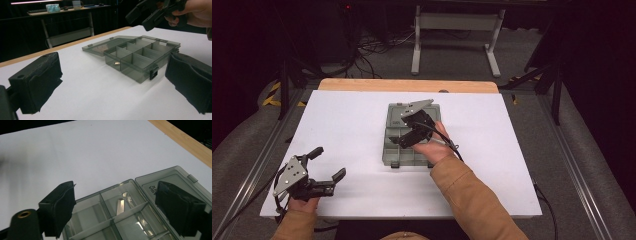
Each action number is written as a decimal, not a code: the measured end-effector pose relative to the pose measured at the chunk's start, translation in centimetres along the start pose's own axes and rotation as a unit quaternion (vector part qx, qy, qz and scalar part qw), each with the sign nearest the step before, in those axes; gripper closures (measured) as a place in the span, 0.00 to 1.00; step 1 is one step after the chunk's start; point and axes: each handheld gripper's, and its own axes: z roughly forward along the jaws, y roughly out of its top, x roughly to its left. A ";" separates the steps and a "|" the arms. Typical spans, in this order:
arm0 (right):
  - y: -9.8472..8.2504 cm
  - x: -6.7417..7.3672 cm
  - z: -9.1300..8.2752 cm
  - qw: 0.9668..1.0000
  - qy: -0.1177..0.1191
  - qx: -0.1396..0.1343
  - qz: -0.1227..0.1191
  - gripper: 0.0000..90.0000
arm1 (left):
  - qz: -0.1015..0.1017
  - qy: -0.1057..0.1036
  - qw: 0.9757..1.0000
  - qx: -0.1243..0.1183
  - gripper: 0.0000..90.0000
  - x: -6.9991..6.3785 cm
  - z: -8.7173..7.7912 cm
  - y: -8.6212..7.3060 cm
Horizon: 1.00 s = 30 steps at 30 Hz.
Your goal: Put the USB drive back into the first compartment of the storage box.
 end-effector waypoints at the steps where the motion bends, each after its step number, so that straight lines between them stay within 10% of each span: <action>1: 0.0 0.0 0.0 1.000 0.000 0.000 0.000 0.15 | 0.000 0.000 1.000 0.001 0.01 0.0 0.0 0.0; 30: -3.3 2.6 -7.7 0.998 -0.025 -0.061 -0.011 0.05 | 0.001 0.000 1.000 0.002 0.01 -0.1 0.0 0.0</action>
